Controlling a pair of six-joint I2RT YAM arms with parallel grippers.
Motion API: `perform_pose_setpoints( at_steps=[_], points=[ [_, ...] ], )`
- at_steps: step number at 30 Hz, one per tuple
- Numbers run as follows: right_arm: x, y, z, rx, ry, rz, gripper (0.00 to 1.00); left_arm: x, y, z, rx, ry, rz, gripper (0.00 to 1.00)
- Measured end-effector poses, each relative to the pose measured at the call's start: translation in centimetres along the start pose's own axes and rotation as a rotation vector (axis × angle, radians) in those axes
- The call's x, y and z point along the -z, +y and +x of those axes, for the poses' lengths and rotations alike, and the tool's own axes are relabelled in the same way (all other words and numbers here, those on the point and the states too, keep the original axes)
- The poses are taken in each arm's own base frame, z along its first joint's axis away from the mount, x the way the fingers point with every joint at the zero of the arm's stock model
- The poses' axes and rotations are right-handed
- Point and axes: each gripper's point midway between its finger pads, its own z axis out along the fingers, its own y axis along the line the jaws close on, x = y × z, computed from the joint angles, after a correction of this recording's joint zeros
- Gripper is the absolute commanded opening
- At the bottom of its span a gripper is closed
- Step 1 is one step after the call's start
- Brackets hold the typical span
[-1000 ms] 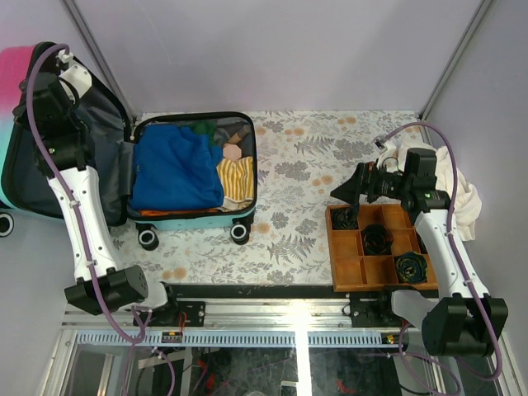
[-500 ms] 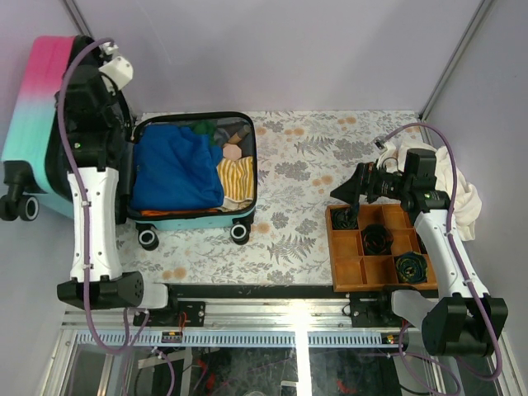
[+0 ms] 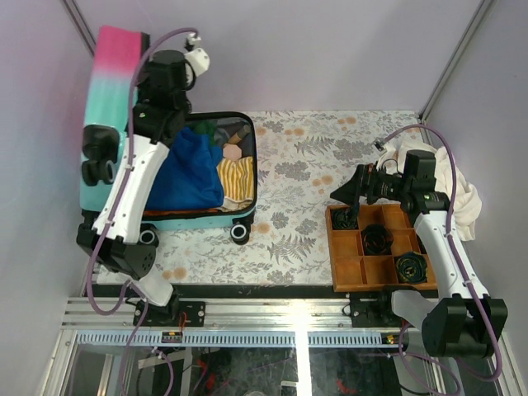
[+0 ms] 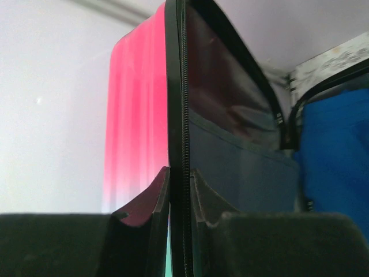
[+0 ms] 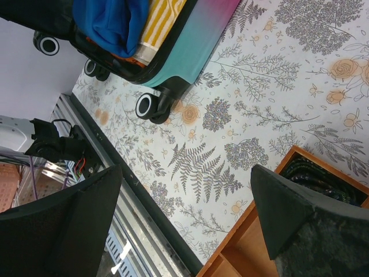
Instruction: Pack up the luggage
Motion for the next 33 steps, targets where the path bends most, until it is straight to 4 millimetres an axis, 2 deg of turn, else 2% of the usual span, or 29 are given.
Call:
perform_pose_setpoints(
  at_steps=[6,8,12,13,18,21,23,28,31,33],
  points=[
    [0.0,0.0,0.1,0.0,0.0,0.0,1.0,-0.2,-6.0,-4.3,-0.015,-0.051,0.103,0.13],
    [0.0,0.0,0.1,0.0,0.0,0.0,1.0,0.3,-8.5,-5.9,-0.027,-0.075,0.146,0.13],
    [0.0,0.0,0.1,0.001,-0.001,0.0,1.0,0.9,-13.6,-7.8,-0.052,-0.088,0.23,0.14],
    [0.1,0.1,0.1,0.002,-0.001,0.0,1.0,1.1,-15.0,-8.3,-0.062,-0.09,0.252,0.17],
    [0.1,0.0,0.3,0.001,-0.001,0.001,1.0,2.2,-21.6,-10.7,-0.116,-0.107,0.367,0.48],
    [0.1,0.0,0.3,0.001,-0.001,0.002,1.0,3.8,-25.1,-12.9,-0.133,-0.147,0.436,0.65],
    [0.1,0.0,0.2,0.0,-0.001,0.004,1.0,5.3,-26.7,-14.1,-0.134,-0.179,0.483,0.72],
    [0.2,-0.2,0.1,-0.003,-0.006,0.01,1.0,9.9,-29.9,-16.3,-0.095,-0.261,0.633,0.81],
    [0.2,-0.3,0.1,-0.004,-0.007,0.012,1.0,11.6,-30.9,-16.6,-0.049,-0.281,0.724,0.83],
    [0.2,-0.3,0.1,-0.005,-0.008,0.013,1.0,12.0,-31.0,-16.3,-0.007,-0.273,0.779,0.83]
  ],
)
